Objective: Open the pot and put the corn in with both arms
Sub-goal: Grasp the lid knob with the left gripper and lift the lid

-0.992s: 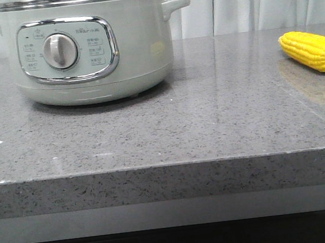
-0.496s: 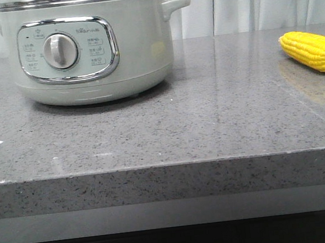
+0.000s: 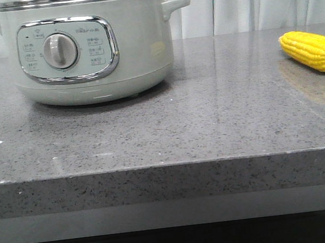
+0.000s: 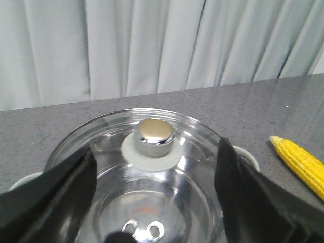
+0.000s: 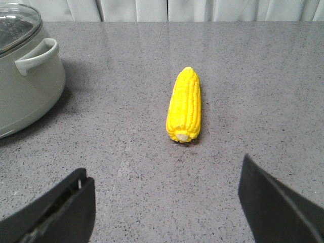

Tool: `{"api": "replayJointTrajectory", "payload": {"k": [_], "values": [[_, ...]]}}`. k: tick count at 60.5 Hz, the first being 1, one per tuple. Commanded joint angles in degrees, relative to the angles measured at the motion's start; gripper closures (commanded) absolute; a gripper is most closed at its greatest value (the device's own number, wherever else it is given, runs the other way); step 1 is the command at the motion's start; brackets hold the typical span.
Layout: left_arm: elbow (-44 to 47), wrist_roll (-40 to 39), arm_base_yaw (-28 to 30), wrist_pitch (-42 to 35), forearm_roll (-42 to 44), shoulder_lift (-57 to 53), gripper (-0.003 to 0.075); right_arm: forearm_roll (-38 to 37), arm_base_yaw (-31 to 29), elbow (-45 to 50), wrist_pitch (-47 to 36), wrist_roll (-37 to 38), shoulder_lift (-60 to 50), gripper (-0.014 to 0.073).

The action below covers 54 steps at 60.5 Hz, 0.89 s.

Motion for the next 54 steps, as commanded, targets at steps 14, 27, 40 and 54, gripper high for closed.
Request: {"api": "replayJointTrajectory", "payload": {"k": [14,27,40,54], "values": [[-16.64,0.06,-1.26,-4.99,-0.28,14.86,0.0227,-0.58,0.03,-2.07,-5.09,-0.09,0.66,-0.0001],[-23.3,-0.29,0.12,-4.2,-1.08,22.38,0.0227,-0.58,0.03,-2.07,-5.09,-0.09,0.66,-0.0001],[-24.39,-0.29,0.51,-3.48,-1.08,26.01,0.0227,-0.58,0.03,-2.07,-5.09,-0.09,0.66,-0.0001],[-24.39,-0.29,0.51,-2.01,-1.08,27.7,0.0227,-0.58,0.03,-2.07,-5.6,-0.09,0.66,-0.0001]]}}
